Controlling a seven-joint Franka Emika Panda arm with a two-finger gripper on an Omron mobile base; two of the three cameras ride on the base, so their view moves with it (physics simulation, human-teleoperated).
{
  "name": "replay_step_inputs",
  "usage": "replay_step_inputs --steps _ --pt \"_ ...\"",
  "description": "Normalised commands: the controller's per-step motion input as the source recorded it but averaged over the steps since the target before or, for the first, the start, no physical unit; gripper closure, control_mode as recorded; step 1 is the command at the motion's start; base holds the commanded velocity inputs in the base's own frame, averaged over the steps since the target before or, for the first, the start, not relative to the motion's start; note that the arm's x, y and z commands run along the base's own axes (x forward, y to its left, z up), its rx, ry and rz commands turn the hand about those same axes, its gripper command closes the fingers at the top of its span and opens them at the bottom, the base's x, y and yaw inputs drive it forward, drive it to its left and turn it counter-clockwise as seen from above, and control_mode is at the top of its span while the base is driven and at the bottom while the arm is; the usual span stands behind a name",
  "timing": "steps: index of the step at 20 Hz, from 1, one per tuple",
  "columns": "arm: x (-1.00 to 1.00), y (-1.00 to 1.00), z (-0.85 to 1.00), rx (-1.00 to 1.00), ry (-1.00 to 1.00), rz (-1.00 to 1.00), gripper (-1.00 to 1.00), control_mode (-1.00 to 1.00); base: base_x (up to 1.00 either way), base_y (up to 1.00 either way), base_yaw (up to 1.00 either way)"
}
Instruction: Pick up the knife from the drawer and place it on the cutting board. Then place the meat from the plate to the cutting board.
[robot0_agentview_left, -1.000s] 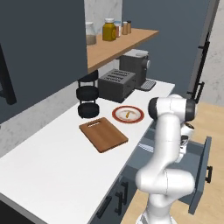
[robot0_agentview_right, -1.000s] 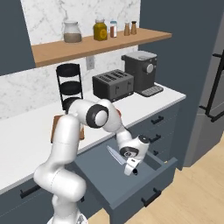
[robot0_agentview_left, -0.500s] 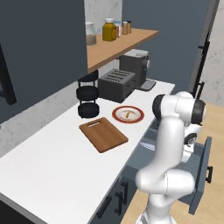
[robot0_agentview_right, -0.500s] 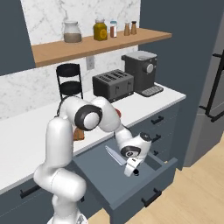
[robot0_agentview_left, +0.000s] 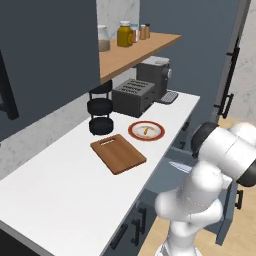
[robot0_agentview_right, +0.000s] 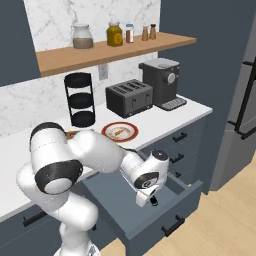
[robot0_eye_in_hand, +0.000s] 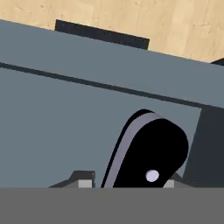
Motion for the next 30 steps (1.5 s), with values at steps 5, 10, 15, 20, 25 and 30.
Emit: replay_step_inputs --steps 5,10,15,20,25,30 --pt "-0.64 0.04 1.00 -0.03 0.00 -0.09 1.00 -1.00 0.00 0.00 0.00" --pt "-0.03 0.58 1.00 0.00 0.02 -0.03 1.00 -1.00 0.00 0.00 0.00" --pt "0.12 0.99 0.91 -0.01 0.01 0.00 1.00 -1.00 0.00 0.00 0.00" --pt "0.65 1.00 0.62 -0.08 0.00 -0.01 1.00 -1.00 0.00 0.00 0.00" --pt "0.99 1.00 0.22 -0.04 0.02 -0.10 1.00 -1.00 0.00 0.00 0.00" --pt "1.00 0.79 0.00 -0.01 0.13 -0.12 1.00 -1.00 0.00 0.00 0.00"
